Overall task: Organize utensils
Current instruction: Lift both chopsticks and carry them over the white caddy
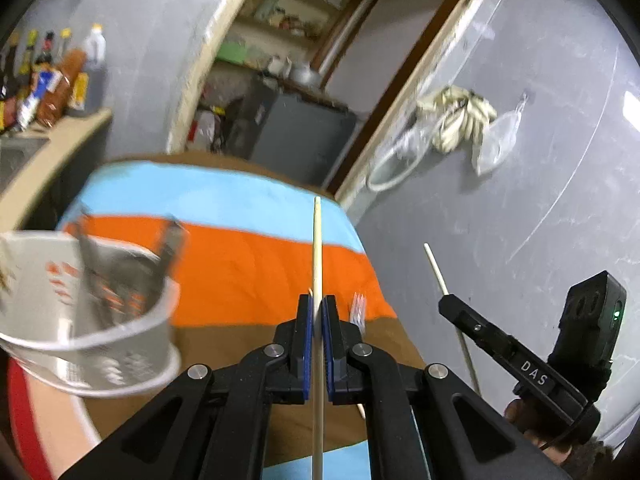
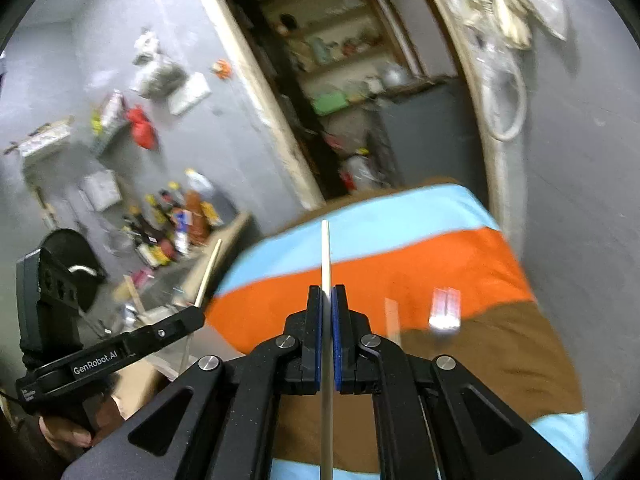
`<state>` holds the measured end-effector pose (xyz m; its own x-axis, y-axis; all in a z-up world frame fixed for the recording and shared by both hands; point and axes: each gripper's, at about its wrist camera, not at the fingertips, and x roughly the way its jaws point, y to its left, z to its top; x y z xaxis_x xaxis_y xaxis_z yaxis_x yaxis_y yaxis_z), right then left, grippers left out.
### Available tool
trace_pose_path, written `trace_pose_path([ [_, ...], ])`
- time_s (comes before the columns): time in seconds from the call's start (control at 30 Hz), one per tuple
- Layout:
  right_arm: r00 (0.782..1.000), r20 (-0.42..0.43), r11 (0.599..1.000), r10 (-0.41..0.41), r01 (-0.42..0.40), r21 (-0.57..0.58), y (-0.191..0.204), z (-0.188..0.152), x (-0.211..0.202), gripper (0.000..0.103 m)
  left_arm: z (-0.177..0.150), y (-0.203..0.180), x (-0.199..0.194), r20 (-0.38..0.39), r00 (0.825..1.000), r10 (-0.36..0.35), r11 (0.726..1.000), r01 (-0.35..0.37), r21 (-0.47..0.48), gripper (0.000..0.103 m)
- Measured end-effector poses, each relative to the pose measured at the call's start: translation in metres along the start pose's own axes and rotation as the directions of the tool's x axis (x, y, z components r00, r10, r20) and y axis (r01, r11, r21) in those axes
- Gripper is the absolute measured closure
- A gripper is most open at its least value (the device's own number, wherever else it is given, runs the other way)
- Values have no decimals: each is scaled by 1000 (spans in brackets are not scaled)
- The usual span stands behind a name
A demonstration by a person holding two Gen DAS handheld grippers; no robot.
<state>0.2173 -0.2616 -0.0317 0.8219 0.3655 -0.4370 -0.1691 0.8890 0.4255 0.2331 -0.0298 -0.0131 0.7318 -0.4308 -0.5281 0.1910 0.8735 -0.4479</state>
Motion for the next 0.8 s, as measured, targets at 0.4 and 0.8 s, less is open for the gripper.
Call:
trace_pose_path([
  [0.4,934,178,946,310,-322,38,110,31,59,99,61,98,-100,260,960,107,990,-78,-120,98],
  [0.8,885,353,937,305,-344,53,159,12,118,99,74,172,-101,409,889,207,962,-108,-252,98],
])
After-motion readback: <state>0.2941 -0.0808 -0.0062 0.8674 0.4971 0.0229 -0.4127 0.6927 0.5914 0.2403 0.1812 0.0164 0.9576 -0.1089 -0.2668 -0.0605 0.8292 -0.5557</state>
